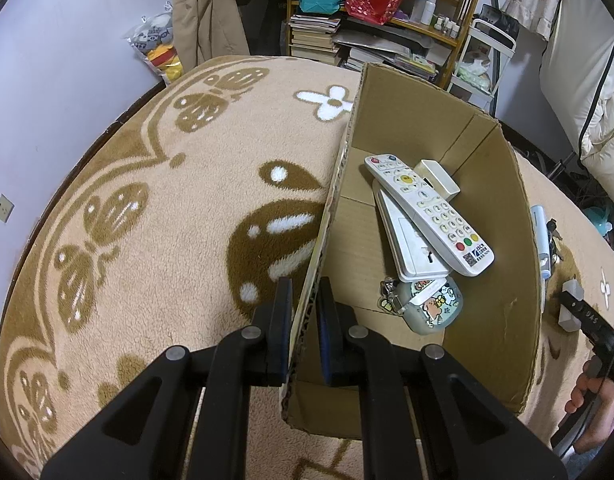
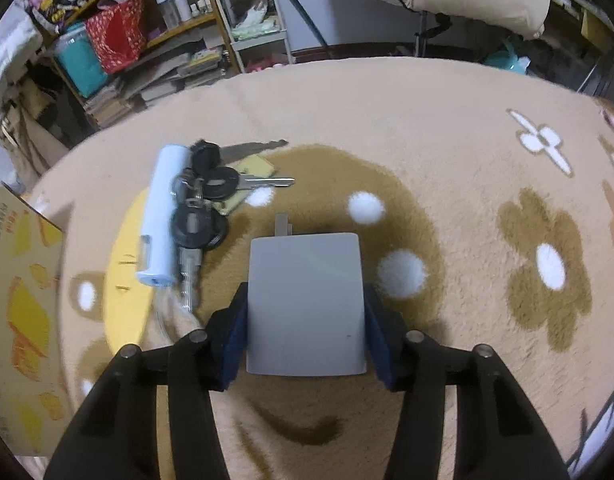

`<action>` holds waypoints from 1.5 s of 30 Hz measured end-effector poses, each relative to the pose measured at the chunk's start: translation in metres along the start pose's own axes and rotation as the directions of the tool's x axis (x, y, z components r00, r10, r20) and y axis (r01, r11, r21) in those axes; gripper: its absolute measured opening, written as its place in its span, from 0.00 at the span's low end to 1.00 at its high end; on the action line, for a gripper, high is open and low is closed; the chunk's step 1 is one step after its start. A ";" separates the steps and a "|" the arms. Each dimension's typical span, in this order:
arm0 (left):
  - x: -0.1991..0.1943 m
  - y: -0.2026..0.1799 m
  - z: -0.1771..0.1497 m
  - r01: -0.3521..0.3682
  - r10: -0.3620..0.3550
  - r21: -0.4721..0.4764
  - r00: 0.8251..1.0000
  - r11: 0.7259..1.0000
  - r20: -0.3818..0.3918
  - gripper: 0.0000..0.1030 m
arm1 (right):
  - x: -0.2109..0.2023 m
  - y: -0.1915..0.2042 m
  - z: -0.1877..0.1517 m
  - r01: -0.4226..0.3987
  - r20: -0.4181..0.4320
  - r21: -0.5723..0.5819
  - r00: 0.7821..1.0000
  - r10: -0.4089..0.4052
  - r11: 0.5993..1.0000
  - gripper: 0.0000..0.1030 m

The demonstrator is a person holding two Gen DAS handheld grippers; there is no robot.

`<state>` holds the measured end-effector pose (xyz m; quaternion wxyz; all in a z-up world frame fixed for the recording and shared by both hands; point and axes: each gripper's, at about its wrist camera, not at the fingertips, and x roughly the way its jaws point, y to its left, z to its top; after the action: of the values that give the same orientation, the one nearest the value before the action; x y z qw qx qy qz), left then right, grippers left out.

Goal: Organize rigid objects
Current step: 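Carry the white adapter with the right tool into the box and release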

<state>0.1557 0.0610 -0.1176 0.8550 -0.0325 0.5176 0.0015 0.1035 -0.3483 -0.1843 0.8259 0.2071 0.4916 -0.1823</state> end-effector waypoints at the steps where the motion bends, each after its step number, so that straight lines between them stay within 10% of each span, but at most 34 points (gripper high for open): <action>1: 0.000 0.000 0.000 -0.001 0.001 0.000 1.000 1.000 0.000 0.10 | -0.002 0.001 0.001 -0.015 0.001 0.010 1.000 0.015 1.000 0.54; 20: 0.000 0.004 -0.001 0.010 -0.010 -0.018 1.000 1.000 -0.005 0.10 | -0.078 0.074 0.012 -0.235 0.097 -0.143 0.963 0.250 0.961 0.54; 45: 0.000 0.003 0.001 0.007 -0.007 -0.012 1.000 1.000 -0.006 0.10 | -0.093 0.251 -0.022 -0.419 -0.051 -0.489 0.890 0.454 0.765 0.54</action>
<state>0.1565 0.0645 -0.1172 0.8533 -0.0395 0.5200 0.0015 0.1722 -0.1154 -0.0698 0.8872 0.0943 0.4303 0.1372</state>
